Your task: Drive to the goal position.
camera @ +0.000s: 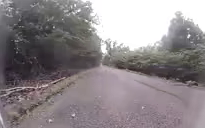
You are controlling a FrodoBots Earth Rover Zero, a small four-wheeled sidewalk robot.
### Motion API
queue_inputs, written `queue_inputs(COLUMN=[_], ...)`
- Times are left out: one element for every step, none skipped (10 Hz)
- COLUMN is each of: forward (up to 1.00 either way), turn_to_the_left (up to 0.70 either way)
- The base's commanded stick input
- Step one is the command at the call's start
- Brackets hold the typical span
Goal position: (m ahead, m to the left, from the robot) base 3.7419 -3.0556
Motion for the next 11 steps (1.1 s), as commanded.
queue_inputs(forward=[0.70, 0.70, 0.70, 0.70, 0.70, 0.70, 0.70, 0.70, 0.70, 0.70, 0.70], turn_to_the_left=[0.02, 0.02, 0.02, 0.02, 0.02, 0.00, 0.00, 0.00, 0.00, 0.00, 0.00])
